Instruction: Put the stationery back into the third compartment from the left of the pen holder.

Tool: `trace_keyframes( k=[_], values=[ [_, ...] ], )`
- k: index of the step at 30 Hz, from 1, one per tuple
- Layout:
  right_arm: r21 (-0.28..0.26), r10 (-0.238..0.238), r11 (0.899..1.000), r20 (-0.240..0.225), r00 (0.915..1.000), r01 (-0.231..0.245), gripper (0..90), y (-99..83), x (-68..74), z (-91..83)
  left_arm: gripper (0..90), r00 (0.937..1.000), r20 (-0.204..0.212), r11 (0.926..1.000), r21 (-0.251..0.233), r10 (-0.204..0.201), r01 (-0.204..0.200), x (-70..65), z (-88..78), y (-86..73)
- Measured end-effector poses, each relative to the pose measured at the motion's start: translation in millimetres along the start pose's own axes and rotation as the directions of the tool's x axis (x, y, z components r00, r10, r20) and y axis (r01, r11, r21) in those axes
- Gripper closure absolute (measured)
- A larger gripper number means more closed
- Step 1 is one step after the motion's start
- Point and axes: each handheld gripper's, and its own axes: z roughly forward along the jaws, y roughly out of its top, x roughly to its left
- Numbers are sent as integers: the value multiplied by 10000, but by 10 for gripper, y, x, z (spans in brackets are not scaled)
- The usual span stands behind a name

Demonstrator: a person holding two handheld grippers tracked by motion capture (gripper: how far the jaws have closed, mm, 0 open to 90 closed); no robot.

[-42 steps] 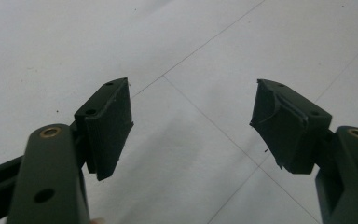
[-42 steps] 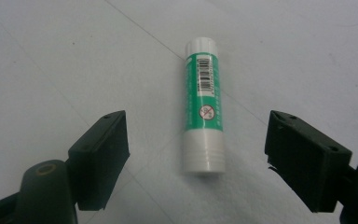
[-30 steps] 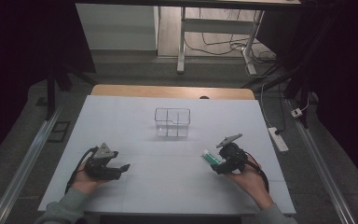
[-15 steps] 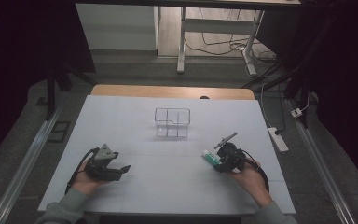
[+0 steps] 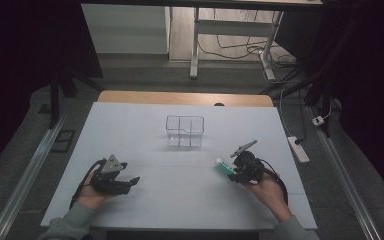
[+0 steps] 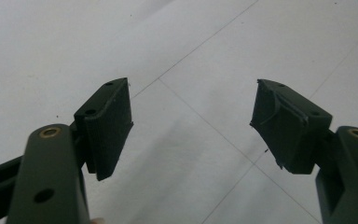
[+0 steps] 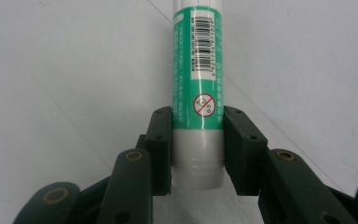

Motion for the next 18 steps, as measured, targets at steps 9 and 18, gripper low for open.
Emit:
trace_keyframes(
  k=[9,18],
  values=[
    [-491,-124,9988,-772,9969,86,641,62,95,-11,279,9947,-67,9947,-70,1027,-1028,-175,11,83],
    [-629,-492,9972,-1343,9897,411,641,190,230,38,254,9855,-14,9853,-216,1694,-1694,-323,39,182]
  ],
)
